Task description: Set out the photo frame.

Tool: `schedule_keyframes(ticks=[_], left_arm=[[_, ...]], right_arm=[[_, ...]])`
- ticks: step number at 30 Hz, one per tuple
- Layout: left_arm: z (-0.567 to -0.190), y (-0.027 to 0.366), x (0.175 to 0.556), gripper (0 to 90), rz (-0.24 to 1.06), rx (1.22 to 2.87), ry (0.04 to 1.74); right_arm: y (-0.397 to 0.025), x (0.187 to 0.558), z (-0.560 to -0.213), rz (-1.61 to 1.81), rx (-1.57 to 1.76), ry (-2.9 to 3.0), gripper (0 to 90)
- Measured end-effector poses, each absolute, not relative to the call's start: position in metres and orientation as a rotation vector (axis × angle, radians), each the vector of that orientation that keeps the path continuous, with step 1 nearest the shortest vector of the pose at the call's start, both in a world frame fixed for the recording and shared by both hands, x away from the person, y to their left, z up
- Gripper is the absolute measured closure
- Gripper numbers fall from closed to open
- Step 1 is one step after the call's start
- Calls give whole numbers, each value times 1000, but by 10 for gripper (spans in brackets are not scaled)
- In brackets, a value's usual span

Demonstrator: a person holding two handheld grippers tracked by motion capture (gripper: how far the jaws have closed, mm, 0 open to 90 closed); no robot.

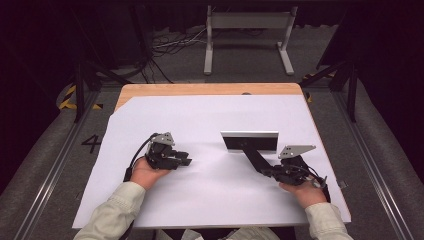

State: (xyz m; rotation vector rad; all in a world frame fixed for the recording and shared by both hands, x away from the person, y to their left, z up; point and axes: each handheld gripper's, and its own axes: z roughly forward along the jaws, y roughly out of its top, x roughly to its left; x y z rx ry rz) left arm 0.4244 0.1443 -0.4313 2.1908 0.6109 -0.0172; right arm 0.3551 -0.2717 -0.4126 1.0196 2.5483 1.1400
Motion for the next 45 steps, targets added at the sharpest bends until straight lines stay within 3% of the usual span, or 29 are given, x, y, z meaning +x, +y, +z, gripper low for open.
schedule_keyframes(ticks=[37, 45], left_arm=[[-430, 142, 424, 654, -20, 2189, 607], [-430, 138, 426, 646, -19, 2192, 591]], right_arm=[[-269, 356, -424, 899, 979, 2603, 785], [-279, 352, -416, 958, 1024, 2559, 687]])
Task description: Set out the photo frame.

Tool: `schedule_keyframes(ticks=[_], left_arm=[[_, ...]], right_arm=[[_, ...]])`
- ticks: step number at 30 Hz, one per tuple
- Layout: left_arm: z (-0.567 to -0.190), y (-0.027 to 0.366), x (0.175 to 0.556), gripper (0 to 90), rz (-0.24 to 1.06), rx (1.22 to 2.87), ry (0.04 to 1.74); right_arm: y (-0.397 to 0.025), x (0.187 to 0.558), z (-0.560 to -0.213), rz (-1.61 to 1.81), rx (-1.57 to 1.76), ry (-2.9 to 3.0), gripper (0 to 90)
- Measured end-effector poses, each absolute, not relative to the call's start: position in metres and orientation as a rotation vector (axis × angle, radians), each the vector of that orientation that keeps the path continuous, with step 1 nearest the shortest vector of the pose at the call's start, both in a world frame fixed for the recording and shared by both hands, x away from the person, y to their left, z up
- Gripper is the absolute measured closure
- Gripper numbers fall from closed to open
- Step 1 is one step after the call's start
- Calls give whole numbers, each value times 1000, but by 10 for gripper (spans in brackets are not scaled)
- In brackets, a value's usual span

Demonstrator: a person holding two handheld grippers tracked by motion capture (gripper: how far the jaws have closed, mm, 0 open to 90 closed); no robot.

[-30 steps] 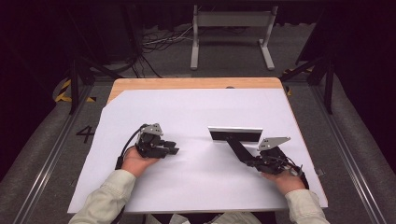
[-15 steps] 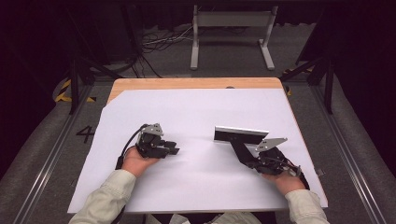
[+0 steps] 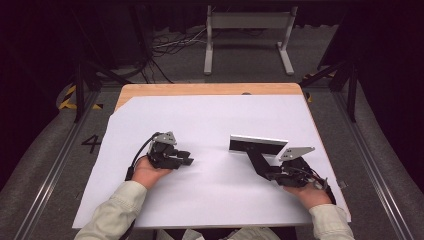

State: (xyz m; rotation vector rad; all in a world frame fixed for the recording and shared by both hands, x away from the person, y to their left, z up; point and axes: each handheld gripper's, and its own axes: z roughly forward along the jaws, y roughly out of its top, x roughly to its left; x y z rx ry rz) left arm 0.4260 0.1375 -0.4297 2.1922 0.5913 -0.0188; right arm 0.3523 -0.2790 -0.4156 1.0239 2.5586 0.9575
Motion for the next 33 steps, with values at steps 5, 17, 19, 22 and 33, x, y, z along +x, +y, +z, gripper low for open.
schedule_keyframes(ticks=[5, 17, 19, 22, 33], left_arm=[[-429, 132, 427, 644, -8, 2197, 584], [-426, 108, 435, 799, 94, 2197, 584], [-425, 104, 437, 835, 101, 2198, 590], [-425, 100, 440, 885, 91, 2200, 599], [-421, 68, 455, 900, 32, 2151, 629]], right_arm=[[-285, 347, -409, 996, 1027, 2532, 676], [-304, 333, -397, 1058, 1039, 2435, 678], [-309, 331, -396, 1066, 1046, 2412, 680], [-313, 328, -396, 1070, 1060, 2394, 683], [-327, 319, -395, 1082, 1115, 2335, 689]])
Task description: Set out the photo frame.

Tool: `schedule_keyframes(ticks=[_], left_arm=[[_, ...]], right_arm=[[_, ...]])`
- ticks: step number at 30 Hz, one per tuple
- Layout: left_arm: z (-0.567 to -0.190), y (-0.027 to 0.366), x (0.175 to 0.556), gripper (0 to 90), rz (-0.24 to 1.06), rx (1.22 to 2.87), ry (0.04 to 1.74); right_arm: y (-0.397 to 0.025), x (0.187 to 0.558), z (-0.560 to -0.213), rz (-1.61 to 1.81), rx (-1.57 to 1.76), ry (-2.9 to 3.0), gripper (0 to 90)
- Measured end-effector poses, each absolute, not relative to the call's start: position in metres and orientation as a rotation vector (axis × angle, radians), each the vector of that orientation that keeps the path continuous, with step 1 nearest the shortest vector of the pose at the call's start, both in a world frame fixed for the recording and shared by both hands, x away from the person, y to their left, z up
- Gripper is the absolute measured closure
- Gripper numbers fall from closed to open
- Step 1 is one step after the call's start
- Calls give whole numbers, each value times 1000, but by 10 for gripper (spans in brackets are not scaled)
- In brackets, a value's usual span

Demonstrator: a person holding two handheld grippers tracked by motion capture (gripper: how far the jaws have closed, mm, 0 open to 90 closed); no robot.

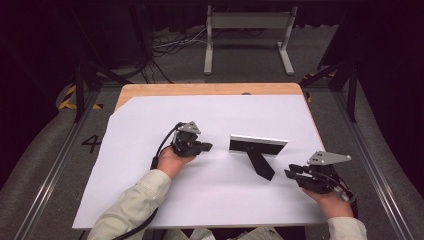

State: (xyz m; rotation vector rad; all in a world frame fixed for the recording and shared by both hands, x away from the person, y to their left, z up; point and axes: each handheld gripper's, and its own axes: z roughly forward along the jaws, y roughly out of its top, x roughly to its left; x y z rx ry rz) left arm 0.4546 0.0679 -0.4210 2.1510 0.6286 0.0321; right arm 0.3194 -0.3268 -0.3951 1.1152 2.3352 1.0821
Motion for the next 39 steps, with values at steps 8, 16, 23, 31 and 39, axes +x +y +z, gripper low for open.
schedule_keyframes(ticks=[8, 16, 23, 31, 39], left_arm=[[-423, 38, 462, 900, 87, 2156, 590], [-431, 25, 468, 900, 142, 2187, 563], [-436, 19, 471, 900, 194, 2200, 487], [-441, 6, 475, 900, 227, 2231, 429], [-443, 0, 470, 900, 219, 2260, 360]], right_arm=[[-332, 315, -394, 1082, 1126, 2316, 692], [-337, 312, -391, 1092, 1135, 2298, 693], [-339, 309, -392, 1093, 1148, 2288, 693], [-344, 302, -390, 1095, 1164, 2269, 692], [-345, 300, -388, 1102, 1164, 2263, 689]])
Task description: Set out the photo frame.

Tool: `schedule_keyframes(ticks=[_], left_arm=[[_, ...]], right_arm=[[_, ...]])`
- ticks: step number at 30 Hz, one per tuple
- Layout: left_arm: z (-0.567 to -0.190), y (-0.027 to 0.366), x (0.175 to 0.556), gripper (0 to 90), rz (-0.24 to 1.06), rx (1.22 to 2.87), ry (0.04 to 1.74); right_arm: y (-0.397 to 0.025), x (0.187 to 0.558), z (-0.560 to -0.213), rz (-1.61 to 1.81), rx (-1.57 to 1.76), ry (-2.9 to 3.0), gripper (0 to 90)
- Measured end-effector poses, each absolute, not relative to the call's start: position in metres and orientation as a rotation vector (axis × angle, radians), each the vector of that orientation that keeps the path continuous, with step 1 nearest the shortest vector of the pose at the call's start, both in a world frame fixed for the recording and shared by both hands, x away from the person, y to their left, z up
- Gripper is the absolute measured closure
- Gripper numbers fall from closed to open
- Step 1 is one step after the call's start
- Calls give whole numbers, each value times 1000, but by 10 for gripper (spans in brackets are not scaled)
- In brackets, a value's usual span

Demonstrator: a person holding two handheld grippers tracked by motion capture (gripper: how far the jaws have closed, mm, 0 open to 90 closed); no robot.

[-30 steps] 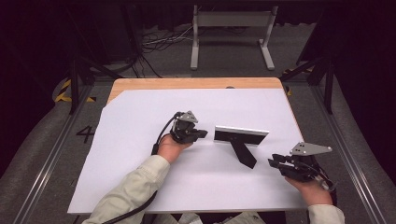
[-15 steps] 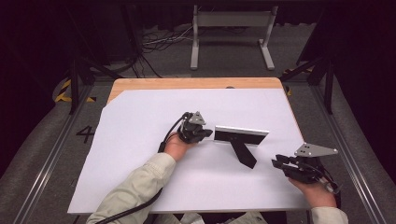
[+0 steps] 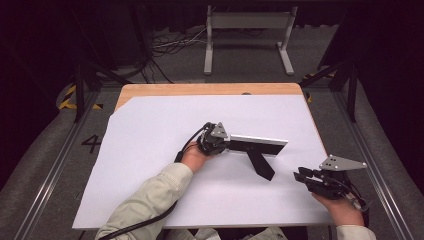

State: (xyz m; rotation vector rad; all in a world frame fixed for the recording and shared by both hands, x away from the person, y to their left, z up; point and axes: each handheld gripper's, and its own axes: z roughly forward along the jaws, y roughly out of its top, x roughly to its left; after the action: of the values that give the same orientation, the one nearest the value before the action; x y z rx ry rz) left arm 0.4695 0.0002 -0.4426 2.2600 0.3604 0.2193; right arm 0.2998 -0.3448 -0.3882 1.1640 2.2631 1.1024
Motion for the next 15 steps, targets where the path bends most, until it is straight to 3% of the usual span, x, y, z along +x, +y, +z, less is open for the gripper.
schedule_keyframes(ticks=[15], left_arm=[[-439, -3, 447, 900, 125, 2319, 231]], right_arm=[[-345, 302, -380, 1120, 1142, 2250, 689]])
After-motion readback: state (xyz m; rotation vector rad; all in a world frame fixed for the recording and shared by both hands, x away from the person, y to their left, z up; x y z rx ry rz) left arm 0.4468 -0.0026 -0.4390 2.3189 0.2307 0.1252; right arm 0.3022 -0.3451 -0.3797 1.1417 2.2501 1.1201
